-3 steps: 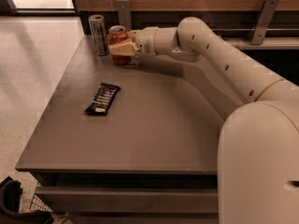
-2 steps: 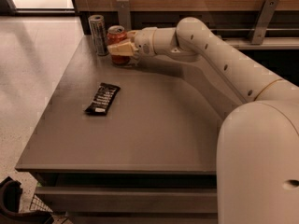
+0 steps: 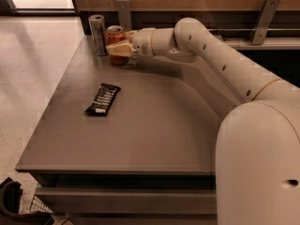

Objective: Move coke can near redbull can

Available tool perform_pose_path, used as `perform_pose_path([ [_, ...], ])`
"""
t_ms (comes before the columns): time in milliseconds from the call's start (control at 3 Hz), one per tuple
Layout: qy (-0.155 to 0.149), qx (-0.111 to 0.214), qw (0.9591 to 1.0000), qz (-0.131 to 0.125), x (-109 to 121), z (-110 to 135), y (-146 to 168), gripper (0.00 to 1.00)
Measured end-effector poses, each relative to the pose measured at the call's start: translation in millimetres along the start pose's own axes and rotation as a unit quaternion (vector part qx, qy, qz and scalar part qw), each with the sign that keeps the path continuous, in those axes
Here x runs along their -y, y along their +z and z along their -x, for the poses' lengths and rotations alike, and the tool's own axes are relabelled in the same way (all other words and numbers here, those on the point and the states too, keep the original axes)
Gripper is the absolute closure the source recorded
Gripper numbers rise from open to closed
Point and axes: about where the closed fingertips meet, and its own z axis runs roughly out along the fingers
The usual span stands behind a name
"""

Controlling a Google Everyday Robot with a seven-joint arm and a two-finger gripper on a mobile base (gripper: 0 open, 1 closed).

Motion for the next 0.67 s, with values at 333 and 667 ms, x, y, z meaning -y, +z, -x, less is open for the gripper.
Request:
perform_pose_path([
  [333,0.0,0.0,1.0,0.002,-1.5,0.0,2.3,0.07],
  [667,0.0,0.0,1.0,0.004,-2.8,0.0,4.4,0.0],
])
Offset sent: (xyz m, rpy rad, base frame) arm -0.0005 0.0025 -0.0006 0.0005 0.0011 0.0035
